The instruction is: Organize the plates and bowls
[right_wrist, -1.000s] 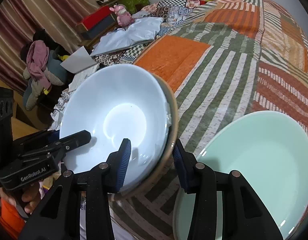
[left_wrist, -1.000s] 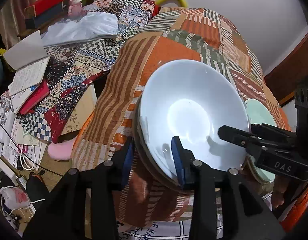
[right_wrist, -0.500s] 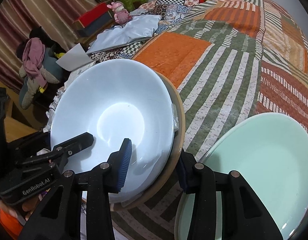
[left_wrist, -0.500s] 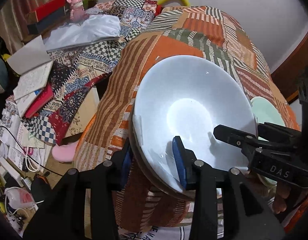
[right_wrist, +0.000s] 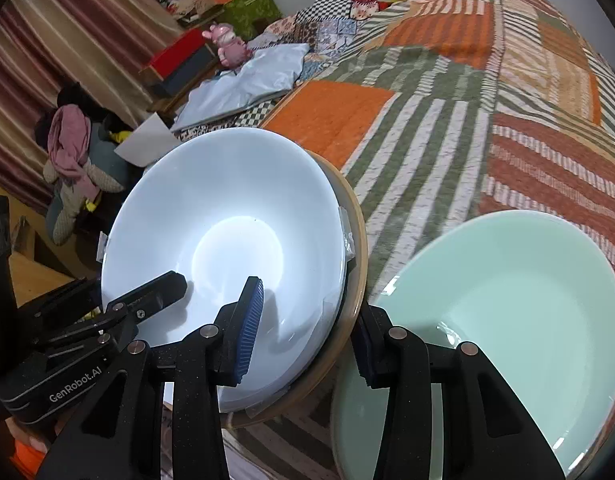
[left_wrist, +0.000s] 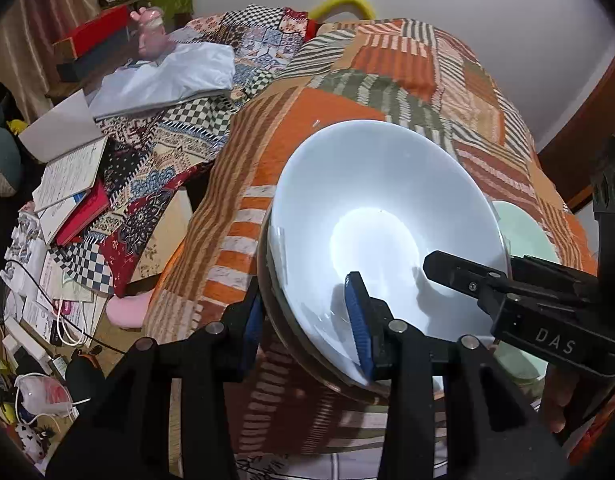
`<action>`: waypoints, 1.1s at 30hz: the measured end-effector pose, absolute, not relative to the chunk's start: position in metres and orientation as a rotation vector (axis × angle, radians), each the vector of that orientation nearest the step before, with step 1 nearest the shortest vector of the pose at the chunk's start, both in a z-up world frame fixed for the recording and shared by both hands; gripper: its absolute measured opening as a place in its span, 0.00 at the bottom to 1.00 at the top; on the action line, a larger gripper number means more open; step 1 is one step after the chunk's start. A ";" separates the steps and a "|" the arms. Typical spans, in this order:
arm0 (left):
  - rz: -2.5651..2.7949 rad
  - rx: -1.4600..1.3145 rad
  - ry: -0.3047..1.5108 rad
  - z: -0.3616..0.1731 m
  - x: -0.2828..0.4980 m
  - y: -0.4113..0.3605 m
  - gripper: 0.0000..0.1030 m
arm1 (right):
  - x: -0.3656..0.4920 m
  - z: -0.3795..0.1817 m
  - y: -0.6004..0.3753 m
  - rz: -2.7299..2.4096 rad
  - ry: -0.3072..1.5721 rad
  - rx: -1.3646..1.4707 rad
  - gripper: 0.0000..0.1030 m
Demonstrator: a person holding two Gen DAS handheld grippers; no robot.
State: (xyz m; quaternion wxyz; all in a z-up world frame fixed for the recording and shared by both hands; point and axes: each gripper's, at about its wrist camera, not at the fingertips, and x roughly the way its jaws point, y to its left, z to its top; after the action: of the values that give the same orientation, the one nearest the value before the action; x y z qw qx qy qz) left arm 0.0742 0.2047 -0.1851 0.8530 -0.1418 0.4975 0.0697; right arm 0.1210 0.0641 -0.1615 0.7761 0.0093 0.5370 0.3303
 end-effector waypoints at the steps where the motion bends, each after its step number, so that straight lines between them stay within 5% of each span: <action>1: 0.143 -0.295 1.042 -0.183 0.074 0.202 0.38 | 0.120 -0.159 0.062 0.713 1.155 0.022 0.37; 33: -0.045 -0.234 0.966 -0.144 0.094 0.102 0.38 | 0.113 -0.120 -0.040 0.549 1.052 0.156 0.37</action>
State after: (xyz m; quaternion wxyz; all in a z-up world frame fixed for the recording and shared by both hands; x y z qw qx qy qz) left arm 0.0935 0.1017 -0.1442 0.8788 -0.1125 0.4633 -0.0217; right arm 0.1129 -0.0402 -0.1201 0.8261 0.0736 0.4953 0.2585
